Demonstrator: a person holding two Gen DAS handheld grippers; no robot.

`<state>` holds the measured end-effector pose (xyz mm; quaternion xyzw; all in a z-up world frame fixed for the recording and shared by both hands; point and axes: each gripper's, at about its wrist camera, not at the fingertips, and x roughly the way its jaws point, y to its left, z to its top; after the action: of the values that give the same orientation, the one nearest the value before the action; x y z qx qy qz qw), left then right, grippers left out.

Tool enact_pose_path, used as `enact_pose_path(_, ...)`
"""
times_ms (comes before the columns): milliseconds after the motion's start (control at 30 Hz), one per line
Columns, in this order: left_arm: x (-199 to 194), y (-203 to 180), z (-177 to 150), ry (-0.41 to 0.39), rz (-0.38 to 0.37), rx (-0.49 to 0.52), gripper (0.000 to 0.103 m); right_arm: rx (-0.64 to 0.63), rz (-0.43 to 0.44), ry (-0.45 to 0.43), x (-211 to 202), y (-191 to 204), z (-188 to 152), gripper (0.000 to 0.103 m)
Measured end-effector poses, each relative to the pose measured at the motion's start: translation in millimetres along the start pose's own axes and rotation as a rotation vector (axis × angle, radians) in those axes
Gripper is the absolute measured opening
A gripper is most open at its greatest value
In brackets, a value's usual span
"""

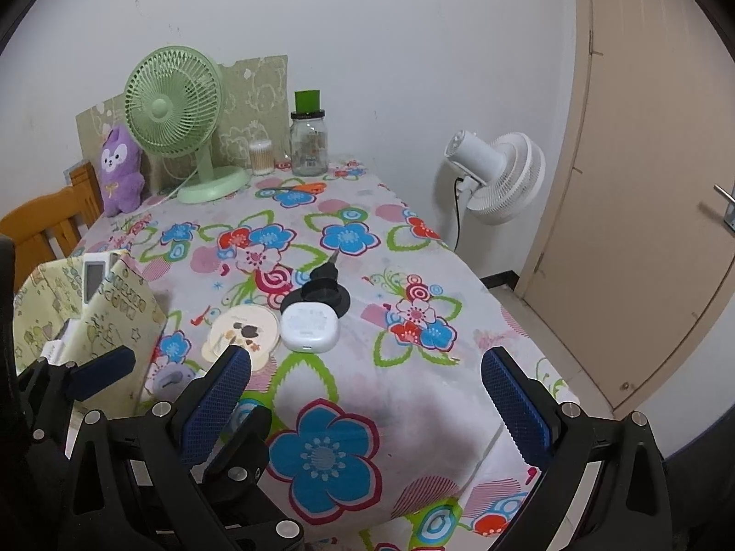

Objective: Organize rigid objects
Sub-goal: 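Grasp the small white charger cube with the left tool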

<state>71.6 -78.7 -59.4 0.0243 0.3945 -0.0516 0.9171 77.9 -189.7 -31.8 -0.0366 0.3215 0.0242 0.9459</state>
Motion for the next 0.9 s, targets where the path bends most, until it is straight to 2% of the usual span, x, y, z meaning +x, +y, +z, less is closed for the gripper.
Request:
enact_pose_path(300, 22.5, -1.4, -11.6, 0.021, 0.044, 0.005, 0.100, 0.009, 0.021, 0.043, 26.6, -5.7, -16.9, 0.102)
enact_pose_path(667, 44.2, 5.1, -22.7, 0.063, 0.016, -0.038, 0.099, 0.020, 0.044, 0.082, 51.1, -7.9, -29.1, 0.102)
enact_pose_path(767, 48.2, 9.1, -26.0, 0.064, -0.001, -0.073, 0.095, 0.057, 0.064, 0.108, 59.1, -12.8, -33.9, 0.102)
enact_pose_path(900, 51.8, 15.3, -29.2, 0.068, 0.003, -0.111, 0.083, 0.093, 0.066, 0.122, 65.4, -17.8, -39.1, 0.102)
